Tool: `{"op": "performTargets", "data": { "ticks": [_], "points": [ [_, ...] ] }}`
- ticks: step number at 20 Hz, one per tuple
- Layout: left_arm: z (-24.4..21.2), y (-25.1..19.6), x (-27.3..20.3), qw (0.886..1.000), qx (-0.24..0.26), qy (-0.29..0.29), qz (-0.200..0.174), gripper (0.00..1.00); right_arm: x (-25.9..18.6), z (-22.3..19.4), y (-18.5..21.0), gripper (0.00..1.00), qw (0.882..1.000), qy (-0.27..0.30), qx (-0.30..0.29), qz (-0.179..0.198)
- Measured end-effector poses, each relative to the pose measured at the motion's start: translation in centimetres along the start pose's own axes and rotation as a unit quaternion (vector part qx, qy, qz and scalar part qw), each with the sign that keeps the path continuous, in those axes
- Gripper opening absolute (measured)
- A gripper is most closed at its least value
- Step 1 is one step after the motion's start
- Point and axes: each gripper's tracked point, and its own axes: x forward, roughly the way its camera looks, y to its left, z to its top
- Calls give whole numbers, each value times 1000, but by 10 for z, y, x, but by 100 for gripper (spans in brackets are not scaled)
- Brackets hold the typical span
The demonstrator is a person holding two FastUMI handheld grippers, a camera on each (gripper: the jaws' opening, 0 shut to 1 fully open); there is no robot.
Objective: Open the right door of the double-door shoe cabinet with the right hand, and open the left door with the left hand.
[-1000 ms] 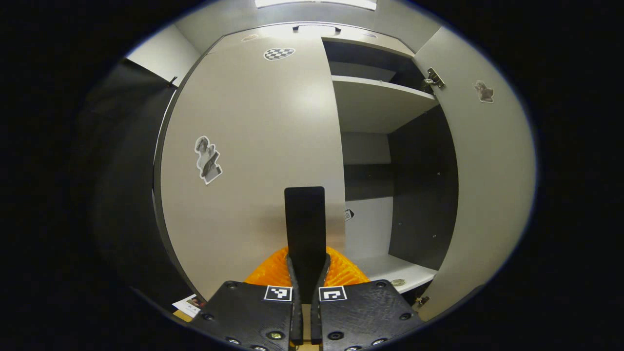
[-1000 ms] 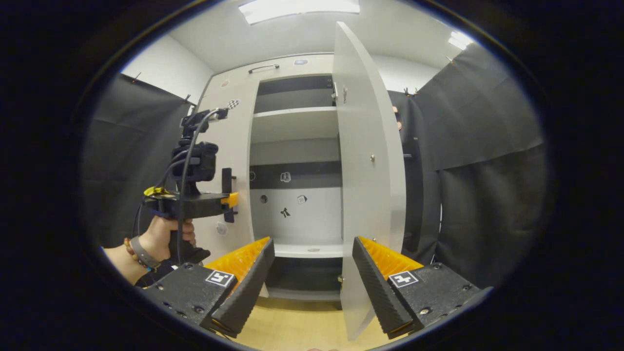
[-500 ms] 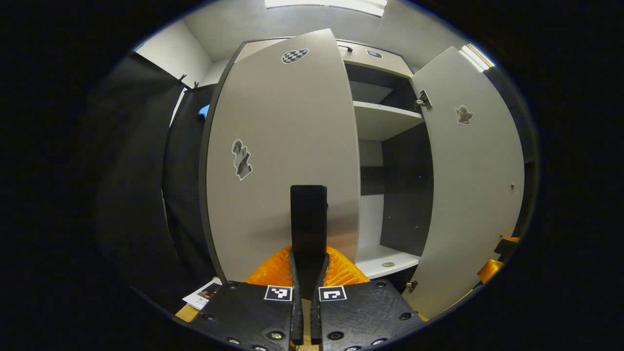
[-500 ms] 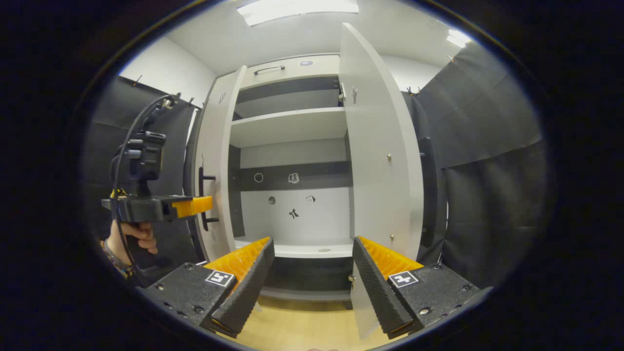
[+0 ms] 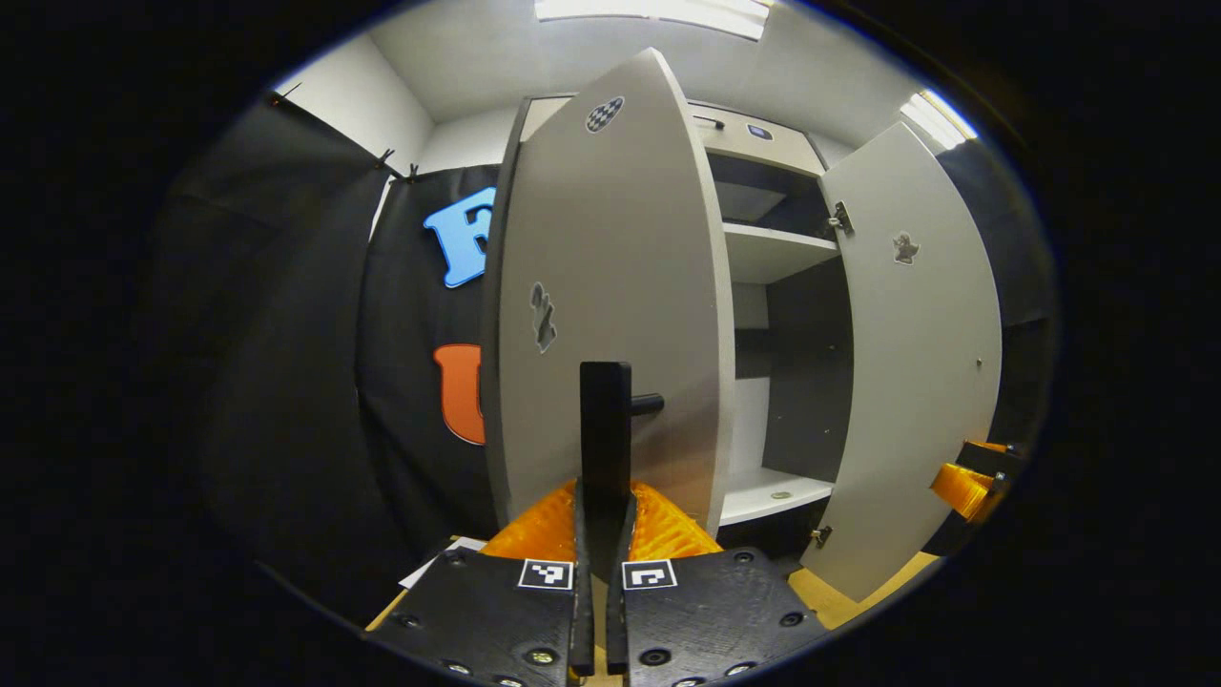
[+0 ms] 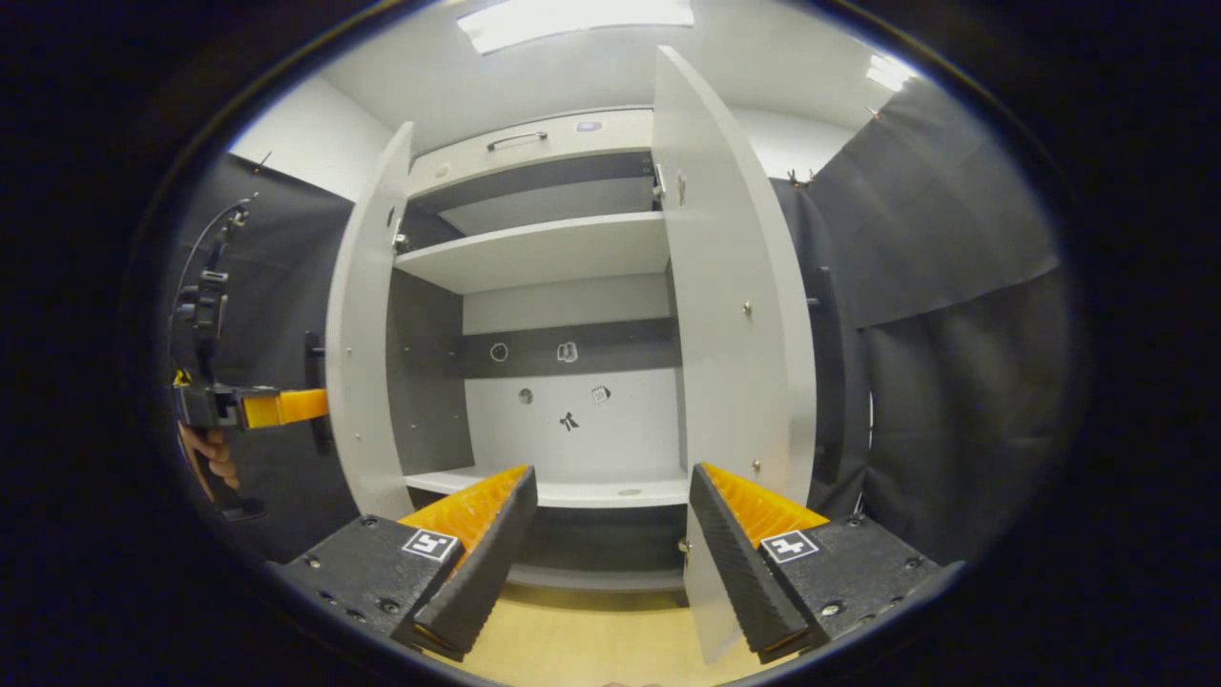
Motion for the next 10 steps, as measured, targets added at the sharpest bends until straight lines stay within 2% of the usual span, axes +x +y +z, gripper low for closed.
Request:
{"op": "performTargets", "data": {
  "ticks": [4, 10],
  "points": [
    [0, 12, -10, 1000, 5, 7, -3, 4, 2, -2, 3, 100, 1000, 4, 2, 2],
    [-1, 49, -22, 999, 21, 3, 44, 4, 0, -13, 4, 100, 1000, 14, 3, -2]
  ]
}}
